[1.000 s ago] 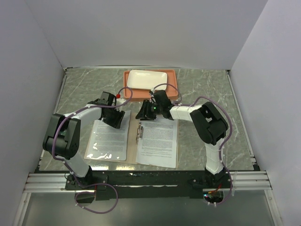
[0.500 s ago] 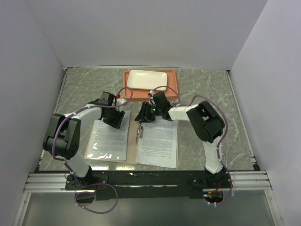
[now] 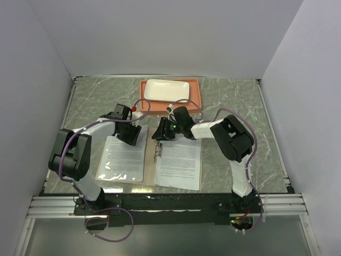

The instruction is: Put the files into the folder

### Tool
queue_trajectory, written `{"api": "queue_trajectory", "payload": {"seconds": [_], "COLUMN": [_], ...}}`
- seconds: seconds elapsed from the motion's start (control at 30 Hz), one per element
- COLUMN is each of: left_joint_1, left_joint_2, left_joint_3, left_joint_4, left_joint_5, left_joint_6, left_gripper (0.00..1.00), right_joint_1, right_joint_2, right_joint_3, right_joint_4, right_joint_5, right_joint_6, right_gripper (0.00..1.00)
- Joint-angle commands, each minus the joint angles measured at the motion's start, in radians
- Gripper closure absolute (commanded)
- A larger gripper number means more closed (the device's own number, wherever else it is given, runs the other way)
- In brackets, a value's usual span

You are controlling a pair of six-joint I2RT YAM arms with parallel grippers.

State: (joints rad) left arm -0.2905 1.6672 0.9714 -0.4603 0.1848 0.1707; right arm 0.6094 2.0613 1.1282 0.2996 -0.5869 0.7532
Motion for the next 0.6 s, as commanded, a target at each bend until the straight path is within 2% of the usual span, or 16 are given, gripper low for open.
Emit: {"api": "queue_trajectory", "payload": {"seconds": [0.0, 0.57], "left_joint_1": [-0.009, -0.007], "left_joint_2": [-0.003, 0.005], "left_joint_3": [-0.011, -0.011], "left_joint_4": [-0.02, -0.023], "left_joint_5": [0.002, 0.004], "left_joint_6": [-0.016, -0.016], "left_gripper": [0.44, 0.45], "right_joint_1": [0.013, 0.013], "right_joint_2": [-0.024, -0.075], "right_joint_3": [-0.022, -0.059], "right_joint_4": [0.065, 0.145], "right_joint_5": [-0.021, -0.057], "right_joint_6": [0.009, 0.075], "right_gripper": [0.51, 0.53]}}
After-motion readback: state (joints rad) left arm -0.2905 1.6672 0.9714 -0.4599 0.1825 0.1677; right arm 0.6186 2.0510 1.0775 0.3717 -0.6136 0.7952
